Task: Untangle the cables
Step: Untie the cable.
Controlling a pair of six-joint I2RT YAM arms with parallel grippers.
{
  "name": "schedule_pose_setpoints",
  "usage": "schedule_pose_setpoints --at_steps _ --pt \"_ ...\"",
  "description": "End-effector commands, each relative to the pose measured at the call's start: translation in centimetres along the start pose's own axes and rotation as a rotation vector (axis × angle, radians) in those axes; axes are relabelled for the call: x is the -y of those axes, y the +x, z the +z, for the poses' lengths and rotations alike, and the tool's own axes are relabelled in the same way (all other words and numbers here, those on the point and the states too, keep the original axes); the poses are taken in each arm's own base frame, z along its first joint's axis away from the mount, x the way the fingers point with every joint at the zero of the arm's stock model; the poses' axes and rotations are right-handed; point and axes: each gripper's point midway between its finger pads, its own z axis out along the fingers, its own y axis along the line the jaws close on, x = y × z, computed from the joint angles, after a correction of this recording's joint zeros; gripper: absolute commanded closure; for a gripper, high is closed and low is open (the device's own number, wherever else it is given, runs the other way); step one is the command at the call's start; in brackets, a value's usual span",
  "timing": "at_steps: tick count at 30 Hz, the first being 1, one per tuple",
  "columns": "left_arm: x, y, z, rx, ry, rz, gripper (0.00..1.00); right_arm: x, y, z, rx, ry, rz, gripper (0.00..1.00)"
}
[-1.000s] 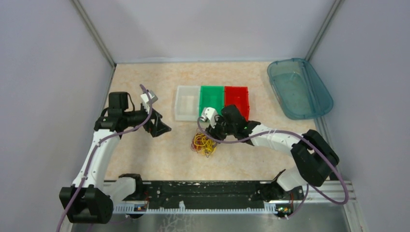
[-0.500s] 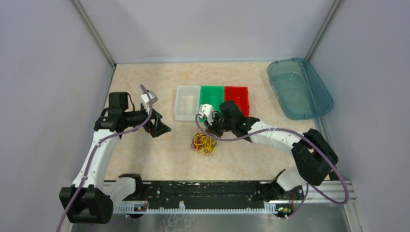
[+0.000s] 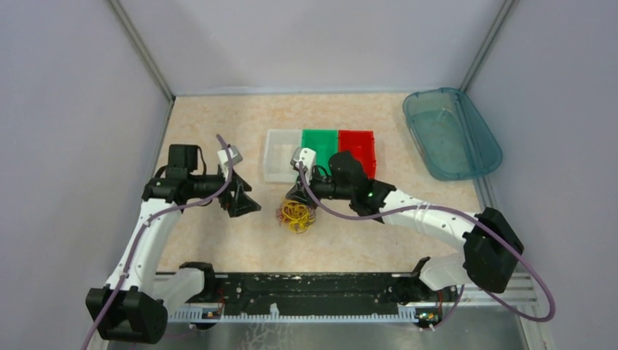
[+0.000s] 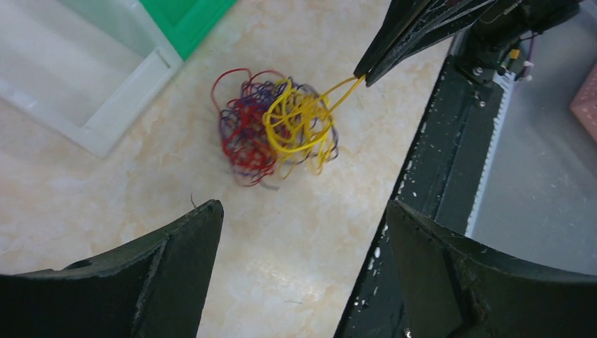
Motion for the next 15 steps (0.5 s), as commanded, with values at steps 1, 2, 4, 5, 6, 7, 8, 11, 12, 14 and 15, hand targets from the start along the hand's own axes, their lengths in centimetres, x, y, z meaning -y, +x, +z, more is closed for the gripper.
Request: schedule_pose_setpoints --at_steps 1,2,4,5,6,7,8,11,12,14,15 --pt "3.2 -1.3 0.1 0.018 0.111 0.049 0.10 -2.5 -7.1 0.7 0.192 -0.060 0.027 1.00" --pt "3.4 -1.3 0.4 0.013 0.119 0.053 0.11 -2.9 -7.6 0.9 0.205 -0.066 0.030 1.00" --pt "3.7 -1.1 0.9 0.002 0.127 0.061 0.12 -3.4 -8.4 1.2 0.228 -0.072 0.040 1.00" --pt "3.8 -1.1 1.1 -0.002 0.130 0.070 0.14 -3.6 -8.7 1.3 0.240 -0.080 0.047 1.00" --pt "3.9 -1.0 1.2 -0.006 0.132 0.078 0.15 -3.9 -9.0 1.4 0.250 -0.095 0.058 1.00" --pt "4.0 -0.9 1.3 -0.011 0.133 0.081 0.17 -4.1 -9.2 1.4 0.260 -0.106 0.064 1.00" --pt "3.9 -0.9 1.3 -0.012 0.133 0.083 0.19 -4.3 -9.4 1.4 0.268 -0.115 0.068 1.00" --pt "4.1 -1.1 1.3 -0.006 0.154 0.118 0.23 -4.8 -9.8 1.4 0.284 -0.144 0.075 1.00" --pt "4.4 -1.0 1.3 -0.007 0.165 0.127 0.24 -5.0 -10.0 1.4 0.291 -0.155 0.078 1.00" --pt "4.6 -1.2 1.2 -0.002 0.174 0.135 0.25 -5.5 -10.3 1.3 0.304 -0.184 0.083 1.00" --pt "4.7 -1.3 1.1 0.001 0.175 0.141 0.24 -5.7 -10.6 1.2 0.312 -0.195 0.084 1.00"
